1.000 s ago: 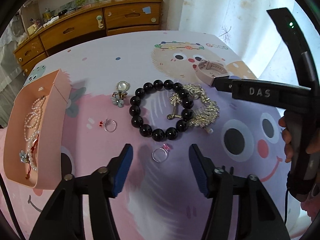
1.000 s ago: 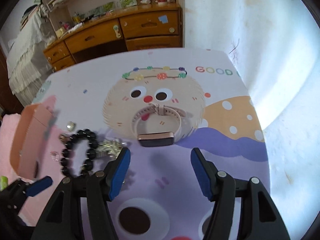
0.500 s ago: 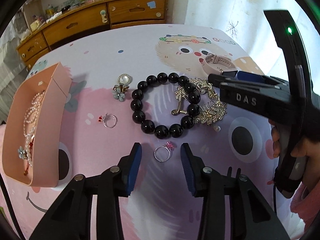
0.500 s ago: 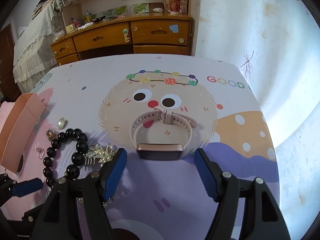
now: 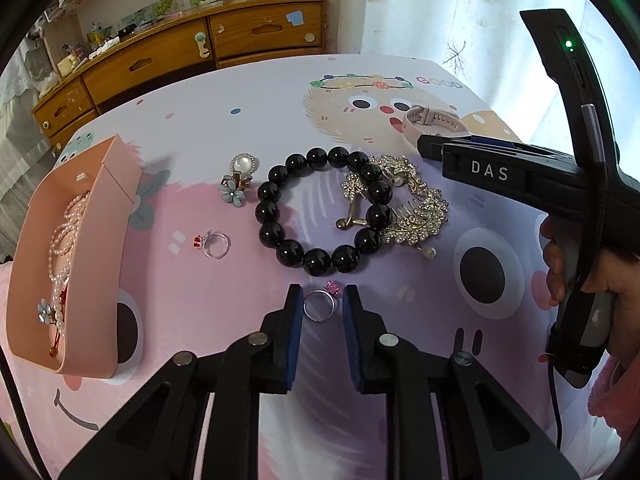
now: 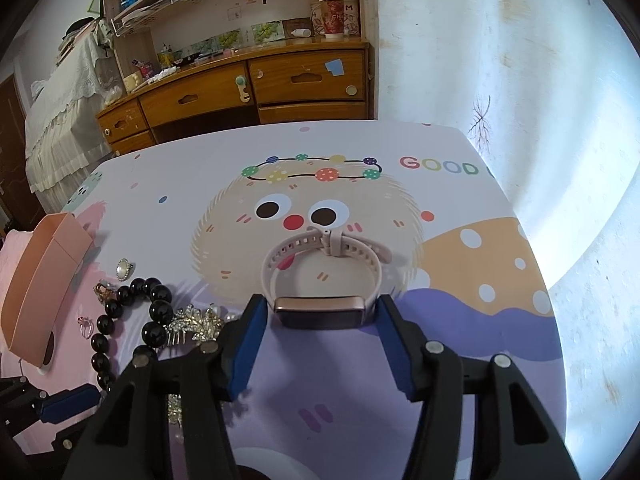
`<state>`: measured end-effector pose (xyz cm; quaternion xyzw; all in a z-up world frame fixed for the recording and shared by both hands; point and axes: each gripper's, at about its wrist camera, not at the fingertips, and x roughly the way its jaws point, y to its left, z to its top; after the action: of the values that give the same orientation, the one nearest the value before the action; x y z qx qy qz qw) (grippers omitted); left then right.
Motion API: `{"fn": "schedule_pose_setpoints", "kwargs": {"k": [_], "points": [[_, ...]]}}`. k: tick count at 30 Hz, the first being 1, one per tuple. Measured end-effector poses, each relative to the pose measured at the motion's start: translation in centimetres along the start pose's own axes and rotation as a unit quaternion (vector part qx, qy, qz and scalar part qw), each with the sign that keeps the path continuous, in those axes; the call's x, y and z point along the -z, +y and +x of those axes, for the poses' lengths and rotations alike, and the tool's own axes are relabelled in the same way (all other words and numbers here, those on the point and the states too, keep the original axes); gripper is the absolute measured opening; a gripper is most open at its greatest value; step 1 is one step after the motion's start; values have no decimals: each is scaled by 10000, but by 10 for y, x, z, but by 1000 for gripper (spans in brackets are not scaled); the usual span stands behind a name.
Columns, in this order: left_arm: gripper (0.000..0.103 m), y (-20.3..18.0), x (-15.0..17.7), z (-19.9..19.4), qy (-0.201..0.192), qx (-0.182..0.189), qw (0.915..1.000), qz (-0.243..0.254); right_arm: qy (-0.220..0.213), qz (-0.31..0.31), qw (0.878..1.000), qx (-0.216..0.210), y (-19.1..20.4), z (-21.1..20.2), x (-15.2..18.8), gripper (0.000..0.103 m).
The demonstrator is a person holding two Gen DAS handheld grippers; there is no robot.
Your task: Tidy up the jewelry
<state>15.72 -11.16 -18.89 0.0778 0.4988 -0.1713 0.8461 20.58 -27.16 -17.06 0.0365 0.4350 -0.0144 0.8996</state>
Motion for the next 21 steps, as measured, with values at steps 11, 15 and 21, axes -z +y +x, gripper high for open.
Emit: {"fn": "schedule_pose_setpoints", "kwargs": {"k": [11, 15, 21], "points": [[12, 5, 1, -2, 58, 97, 9999, -108, -155, -351, 9993, 20, 13, -15, -3, 55], [4, 8, 3, -5, 92, 160, 9996, -198, -248, -375, 9990, -21, 16, -25, -6, 55], [4, 13, 10, -9, 124, 205, 9994, -250, -331, -547, 9979, -24, 25, -36, -9, 52]]}}
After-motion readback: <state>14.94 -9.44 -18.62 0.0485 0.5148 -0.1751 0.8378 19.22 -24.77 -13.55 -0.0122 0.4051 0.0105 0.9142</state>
